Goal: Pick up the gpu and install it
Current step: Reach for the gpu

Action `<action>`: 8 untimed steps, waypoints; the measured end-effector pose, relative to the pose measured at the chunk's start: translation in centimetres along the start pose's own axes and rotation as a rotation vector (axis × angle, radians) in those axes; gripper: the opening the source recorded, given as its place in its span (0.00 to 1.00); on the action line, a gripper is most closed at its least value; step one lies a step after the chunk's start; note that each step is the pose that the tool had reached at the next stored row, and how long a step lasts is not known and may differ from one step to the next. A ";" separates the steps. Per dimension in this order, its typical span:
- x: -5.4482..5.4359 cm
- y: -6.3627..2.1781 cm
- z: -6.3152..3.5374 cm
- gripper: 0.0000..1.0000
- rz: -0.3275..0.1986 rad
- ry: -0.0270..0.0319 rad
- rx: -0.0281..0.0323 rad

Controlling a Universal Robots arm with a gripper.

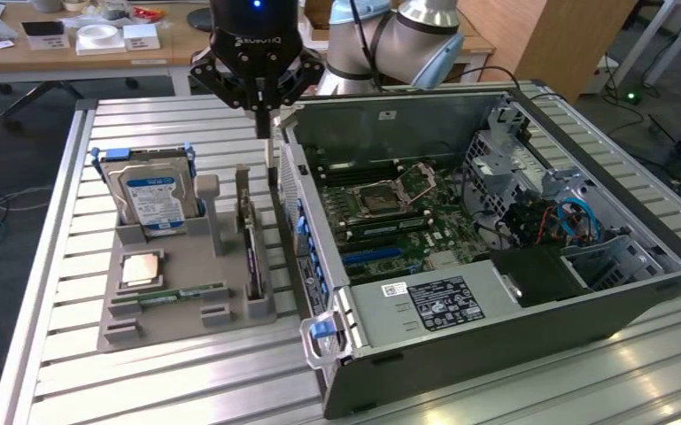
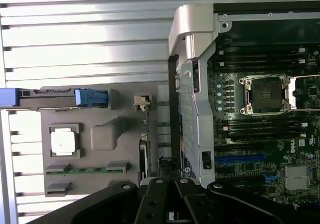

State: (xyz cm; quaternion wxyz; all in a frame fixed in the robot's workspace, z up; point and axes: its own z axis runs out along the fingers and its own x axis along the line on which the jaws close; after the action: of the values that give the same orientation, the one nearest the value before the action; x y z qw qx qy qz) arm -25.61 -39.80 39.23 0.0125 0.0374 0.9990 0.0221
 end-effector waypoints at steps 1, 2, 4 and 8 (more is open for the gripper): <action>0.1 -0.01 0.00 0.11 0.000 0.0000 0.0000; 0.1 -0.01 0.00 0.11 0.000 0.0001 0.0000; 0.1 -0.01 0.00 0.11 0.000 0.0000 -0.0001; 0.1 -0.01 -0.01 0.11 0.000 0.0001 0.0000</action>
State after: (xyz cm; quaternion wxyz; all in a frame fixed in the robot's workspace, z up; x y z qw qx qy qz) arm -25.75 -39.80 39.23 0.0125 0.0374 0.9990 0.0221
